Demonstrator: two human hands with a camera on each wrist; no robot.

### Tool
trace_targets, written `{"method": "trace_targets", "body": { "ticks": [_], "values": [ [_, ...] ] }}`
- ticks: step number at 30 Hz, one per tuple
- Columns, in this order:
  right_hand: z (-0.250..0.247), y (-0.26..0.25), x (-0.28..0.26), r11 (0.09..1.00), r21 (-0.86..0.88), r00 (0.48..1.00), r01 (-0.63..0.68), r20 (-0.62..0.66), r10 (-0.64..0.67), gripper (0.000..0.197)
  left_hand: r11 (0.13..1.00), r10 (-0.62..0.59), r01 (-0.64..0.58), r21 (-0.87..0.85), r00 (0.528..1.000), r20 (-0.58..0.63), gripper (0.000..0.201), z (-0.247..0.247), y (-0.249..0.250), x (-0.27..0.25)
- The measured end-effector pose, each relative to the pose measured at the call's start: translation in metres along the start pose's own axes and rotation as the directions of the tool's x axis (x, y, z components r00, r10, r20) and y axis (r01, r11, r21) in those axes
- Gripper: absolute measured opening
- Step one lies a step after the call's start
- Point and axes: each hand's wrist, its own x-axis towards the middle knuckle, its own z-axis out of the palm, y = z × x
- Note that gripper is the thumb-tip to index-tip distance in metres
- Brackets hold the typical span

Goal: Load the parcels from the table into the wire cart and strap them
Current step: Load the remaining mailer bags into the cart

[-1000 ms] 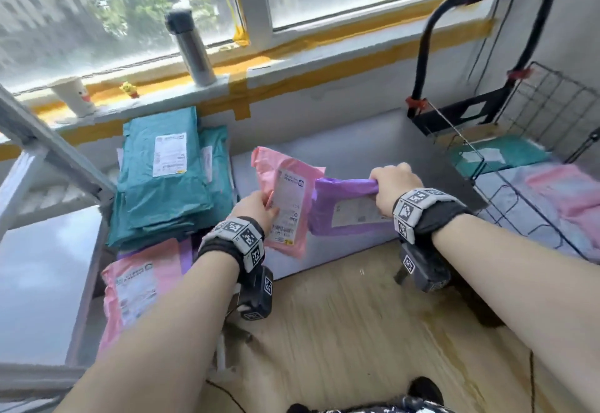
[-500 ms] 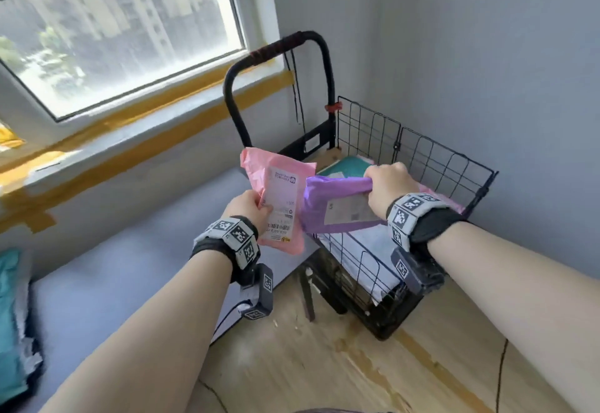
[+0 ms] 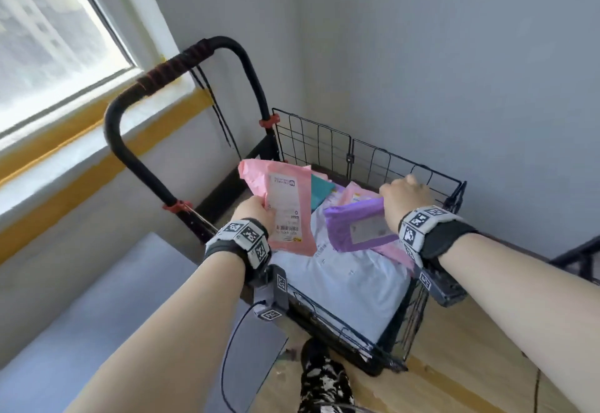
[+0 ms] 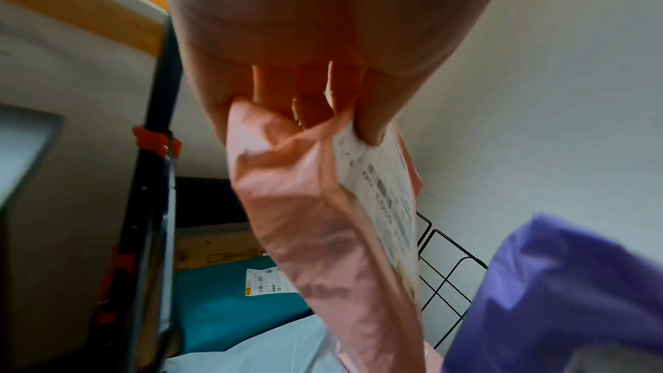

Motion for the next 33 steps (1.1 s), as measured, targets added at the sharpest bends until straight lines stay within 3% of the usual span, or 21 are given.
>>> {"method": "trace_targets", "body": {
  "ticks": [5,12,17,20,24,26,28,33],
  "values": [
    [0.021,-0.016,0.057,0.995,-0.103,0.991,0.013,0.133,0.001,0.038,0.998,-0.051,0.047,0.031,0.989,0.136,0.026,0.011,0.007,0.083],
    [0.054,-0.035,0.115,0.975,-0.167,0.946,0.144,0.312,-0.086,0.038,0.977,-0.017,-0.040,0.209,0.965,0.262,0.030,0.030,0.018,0.157],
    [0.084,-0.052,0.171,0.916,-0.227,0.901,0.332,0.364,-0.236,0.038,0.966,-0.042,-0.029,0.257,0.963,0.266,0.030,0.048,0.017,0.192],
    [0.110,-0.069,0.207,0.893,-0.245,0.897,0.378,0.337,-0.287,0.040,0.959,-0.086,0.013,0.284,0.965,0.246,0.028,0.062,0.012,0.209],
    [0.133,-0.083,0.216,0.967,-0.142,0.906,0.213,0.399,-0.141,0.054,0.953,-0.137,0.051,0.300,0.952,0.275,0.027,0.088,0.009,0.225],
    [0.164,-0.078,0.210,0.964,-0.138,0.900,0.226,0.408,-0.153,0.054,0.949,-0.157,0.062,0.310,0.944,0.291,0.026,0.103,0.009,0.234],
    [0.177,-0.066,0.200,0.977,-0.019,0.794,0.210,0.586,-0.160,0.084,0.949,-0.164,0.068,0.307,0.940,0.299,0.025,0.115,0.008,0.239],
    [0.210,-0.035,0.208,0.994,0.100,0.766,0.043,0.635,-0.097,0.088,0.963,-0.143,0.064,0.261,0.945,0.296,0.029,0.140,0.019,0.266]
  ]
}}
